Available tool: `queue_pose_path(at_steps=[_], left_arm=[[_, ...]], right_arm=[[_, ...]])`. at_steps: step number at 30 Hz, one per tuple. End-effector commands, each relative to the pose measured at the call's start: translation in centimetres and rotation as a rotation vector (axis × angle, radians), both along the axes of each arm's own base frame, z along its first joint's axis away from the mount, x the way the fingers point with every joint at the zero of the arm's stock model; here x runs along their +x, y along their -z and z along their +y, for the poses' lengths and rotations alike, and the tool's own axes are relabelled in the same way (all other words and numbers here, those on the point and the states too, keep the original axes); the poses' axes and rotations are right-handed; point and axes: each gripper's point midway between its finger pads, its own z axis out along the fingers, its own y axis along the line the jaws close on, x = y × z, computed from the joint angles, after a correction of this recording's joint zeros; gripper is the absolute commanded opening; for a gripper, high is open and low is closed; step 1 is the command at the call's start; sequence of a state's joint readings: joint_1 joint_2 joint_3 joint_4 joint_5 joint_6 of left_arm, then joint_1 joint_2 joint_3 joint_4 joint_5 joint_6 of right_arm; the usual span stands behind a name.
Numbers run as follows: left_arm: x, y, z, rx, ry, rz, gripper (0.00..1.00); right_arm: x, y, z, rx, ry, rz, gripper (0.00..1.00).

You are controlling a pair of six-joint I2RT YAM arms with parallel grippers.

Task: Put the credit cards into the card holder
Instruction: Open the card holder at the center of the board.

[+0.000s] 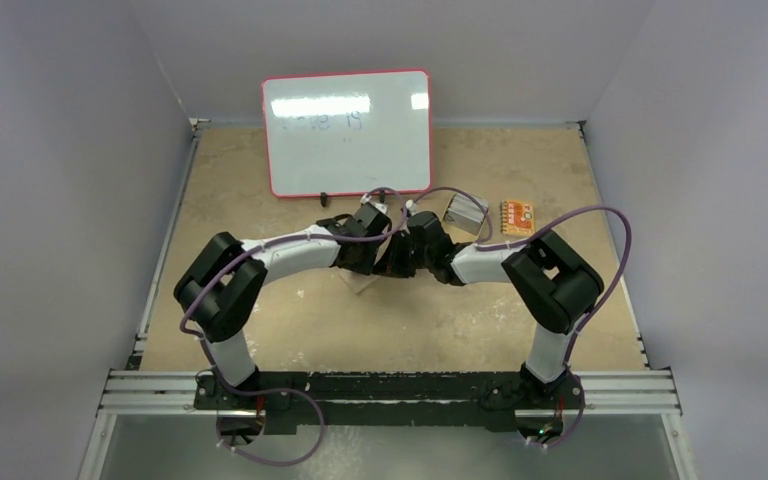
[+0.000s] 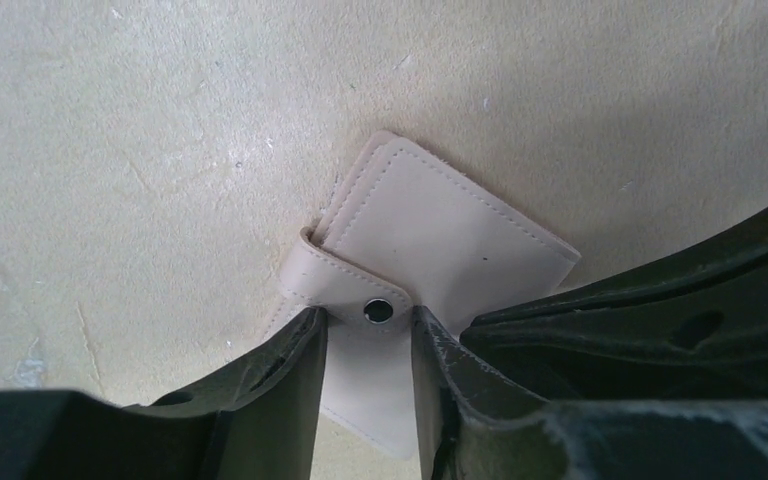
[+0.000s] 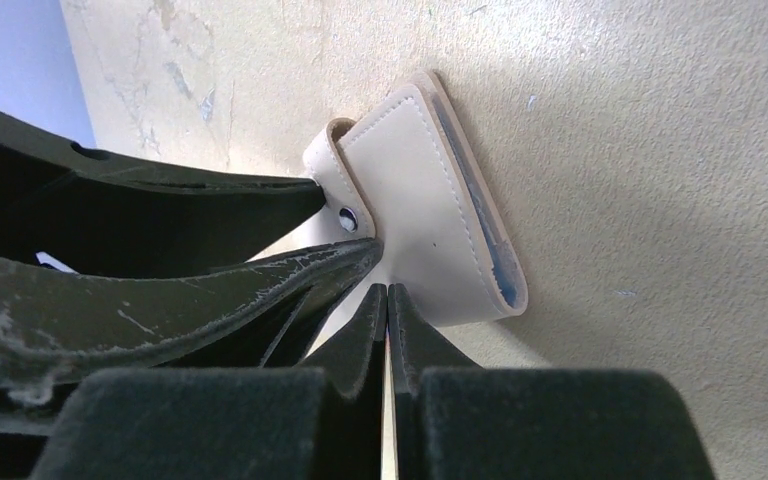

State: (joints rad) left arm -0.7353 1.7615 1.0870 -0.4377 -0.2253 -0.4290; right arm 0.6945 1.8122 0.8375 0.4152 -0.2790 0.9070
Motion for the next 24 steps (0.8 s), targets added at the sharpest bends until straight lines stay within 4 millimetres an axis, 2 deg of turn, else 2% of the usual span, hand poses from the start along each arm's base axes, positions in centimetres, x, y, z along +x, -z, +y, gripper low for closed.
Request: queue_pose_path(at_steps=[1,6,11,17,22,24], left_arm=[[1.0,-0.1,1.3,0.113,-0.022,-0.064,0.3],[1.8,-2.1,1.9,0.13,-0.057,-0.126,0.0],[2.8,-5.2,1.7,0.097,-0.076,-0.194,0.0],[3.6,-6.9,1.2,-0.003,-0.1,-0.206,0.0],[5.0,-6.2,4.2,-0.04,-0.222,-0.153,0.0],[5.6,-5.9,5.4,-0.075,-0.273,-0.127,0.08]], right_arm=[[0.4,-0.8,-0.1,0.002,-0.007,-0.054,0.0],[-0.1,0.1,-0.5,-0.01,-0.004,-0.041,0.0],[-0.9,1.6,-1.7,-0.052,0.006,-0.018,0.0],[-1.6,2.4,-2.1,-0.054,0.006,-0.006,0.0],[-1.6,1.8,-2.4,-0.058,0.006,-0.03,0.0],[-1.5,1.2,-2.5,-0.058,0.002,-0.05,0.0]])
